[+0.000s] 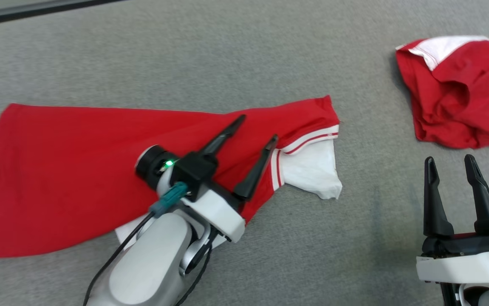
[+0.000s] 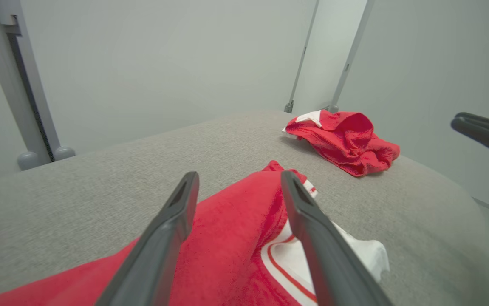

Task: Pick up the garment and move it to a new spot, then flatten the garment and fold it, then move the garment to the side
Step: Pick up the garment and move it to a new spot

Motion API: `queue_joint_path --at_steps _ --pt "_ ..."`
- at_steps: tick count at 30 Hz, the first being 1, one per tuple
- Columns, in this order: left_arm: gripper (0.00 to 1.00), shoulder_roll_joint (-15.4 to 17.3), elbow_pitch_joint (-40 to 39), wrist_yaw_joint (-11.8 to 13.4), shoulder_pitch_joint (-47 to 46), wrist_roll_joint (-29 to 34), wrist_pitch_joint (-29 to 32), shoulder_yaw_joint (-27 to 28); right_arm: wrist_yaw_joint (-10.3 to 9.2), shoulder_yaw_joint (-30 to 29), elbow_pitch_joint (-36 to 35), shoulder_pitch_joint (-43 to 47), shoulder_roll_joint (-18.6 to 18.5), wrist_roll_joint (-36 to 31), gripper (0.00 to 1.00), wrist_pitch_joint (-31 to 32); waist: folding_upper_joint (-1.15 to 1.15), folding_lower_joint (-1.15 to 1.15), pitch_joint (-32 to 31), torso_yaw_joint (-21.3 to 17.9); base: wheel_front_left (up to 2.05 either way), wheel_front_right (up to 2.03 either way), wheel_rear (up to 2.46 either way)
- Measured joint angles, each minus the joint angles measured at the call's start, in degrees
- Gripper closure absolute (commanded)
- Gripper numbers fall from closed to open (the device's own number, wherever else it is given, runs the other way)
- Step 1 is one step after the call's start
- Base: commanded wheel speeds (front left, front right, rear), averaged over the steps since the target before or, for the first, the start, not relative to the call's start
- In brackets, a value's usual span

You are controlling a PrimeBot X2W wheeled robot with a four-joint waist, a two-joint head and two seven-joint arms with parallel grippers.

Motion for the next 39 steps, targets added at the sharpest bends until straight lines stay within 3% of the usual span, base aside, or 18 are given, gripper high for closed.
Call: queue_joint_path --at_steps 8,14,22,39 --pt "0.0 3.67 -6.69 7.65 7.7 -3.56 -2.7 10.62 0.0 -0.46 -2.31 1.48 -1.65 -1.34 0.0 3.3 0.0 0.0 -6.06 7.38 0.0 0.0 0.0" --pt "0.0 6.42 -8.8 10.05 13.46 -4.95 -2.97 18.39 0.0 -0.64 -3.27 3.26 -2.65 -1.44 0.0 5.53 0.0 0.0 -10.04 11.66 0.0 0.0 0.0" --pt "0.0 7.93 -10.9 8.5 20.22 -5.33 -3.0 24.21 0.0 -0.92 -4.07 6.46 -3.43 -1.29 0.0 8.03 0.0 0.0 -15.05 15.54 0.0 0.0 0.0" --pt "0.0 7.5 -8.95 6.66 27.22 -1.83 -3.07 23.86 0.0 -1.18 -2.9 13.12 -3.55 -0.36 0.0 10.47 0.0 0.0 -23.42 16.6 0.0 0.0 0.0"
